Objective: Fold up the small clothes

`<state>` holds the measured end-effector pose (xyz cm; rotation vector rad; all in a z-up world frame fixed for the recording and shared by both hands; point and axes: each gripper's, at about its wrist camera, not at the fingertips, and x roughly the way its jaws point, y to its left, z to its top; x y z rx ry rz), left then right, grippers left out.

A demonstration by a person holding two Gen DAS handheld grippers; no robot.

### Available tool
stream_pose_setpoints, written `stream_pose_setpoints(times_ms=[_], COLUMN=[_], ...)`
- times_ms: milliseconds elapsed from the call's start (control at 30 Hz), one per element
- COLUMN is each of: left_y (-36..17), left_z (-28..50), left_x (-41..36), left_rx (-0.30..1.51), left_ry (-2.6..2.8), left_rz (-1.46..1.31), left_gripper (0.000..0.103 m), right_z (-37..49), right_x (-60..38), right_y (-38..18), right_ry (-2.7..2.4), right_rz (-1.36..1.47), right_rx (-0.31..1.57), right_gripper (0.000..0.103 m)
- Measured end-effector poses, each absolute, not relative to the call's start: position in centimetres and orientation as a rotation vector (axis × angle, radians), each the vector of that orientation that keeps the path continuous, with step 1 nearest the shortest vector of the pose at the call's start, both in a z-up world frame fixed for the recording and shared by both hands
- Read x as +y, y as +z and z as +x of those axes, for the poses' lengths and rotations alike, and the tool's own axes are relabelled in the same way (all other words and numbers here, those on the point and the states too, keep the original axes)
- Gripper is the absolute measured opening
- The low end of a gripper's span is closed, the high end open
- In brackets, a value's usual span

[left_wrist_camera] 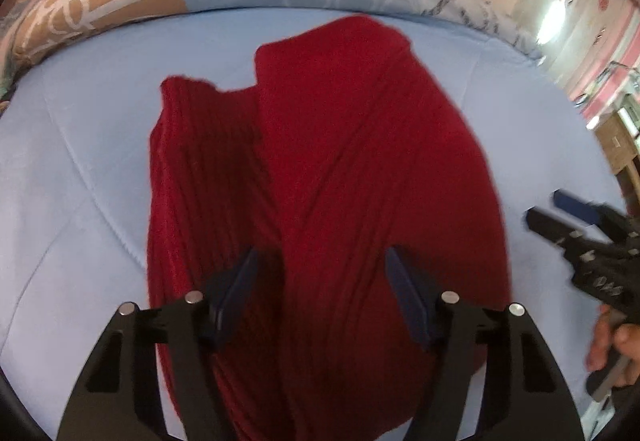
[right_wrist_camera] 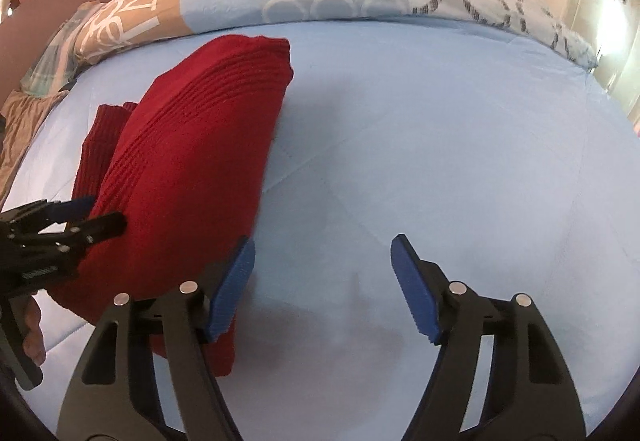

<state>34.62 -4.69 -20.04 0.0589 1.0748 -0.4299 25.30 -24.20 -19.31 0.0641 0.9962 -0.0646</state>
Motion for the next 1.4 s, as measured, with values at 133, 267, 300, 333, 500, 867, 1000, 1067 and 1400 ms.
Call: stream_pose_setpoints(times_ms=[133,267,300,333,500,867,1000,1067,1400], left_y=[-20.0,-20.5,-20.4,-20.3,-18.0,-19.5,-21.6,-21.0,-18.6], left_z=[34.3,34.0,33.9,33.7,32.8,31.1,30.6,30.6,27.8], left_x=[-5.1,-6.2,-6.4,-6.7,-6.4,0.3,1.1,1.5,2.1], left_rx=[1.074,1.087,1.078,1.063,0.933,0.976,0.993,0.997,1.003], left_ry=[-0.357,-0.321,-0.318,-0.309,-0.261,-0.156,-0.193,-0.239,-0.404], left_rz=[0.085,0.092,0.107,0.133,0.221,0.328,0.331,0.285,0.264], left_gripper=[0.062,0.024,0.021,0.018,0.015,0.015,0.015,0.024,0.08], right_z=[25.5,25.9,26.0,26.1,26.5,27.4,27.9,27.6,25.0], right_x=[-24.2,-24.4,-24.5,-24.6,-25.1,-20.5,-19.1,-18.2,-14.9], right_y=[-19.4,-19.8,-19.9,-19.8,-19.1,-18.4,-19.0,-18.5,-18.5], right_ry=[-0.076,-0.071,-0.072,-0.071,-0.077,0.015,0.045,0.099,0.223], right_rz=[0.036,0.043,0.043,0.046,0.103,0.055,0.047,0.071,-0.057], right_rx=[0.991,0.998,0.999,0.996,0.967,0.956,0.996,1.004,1.089], right_gripper=[0.071,0.071,0.071,0.071,0.071,0.072,0.072,0.072,0.076])
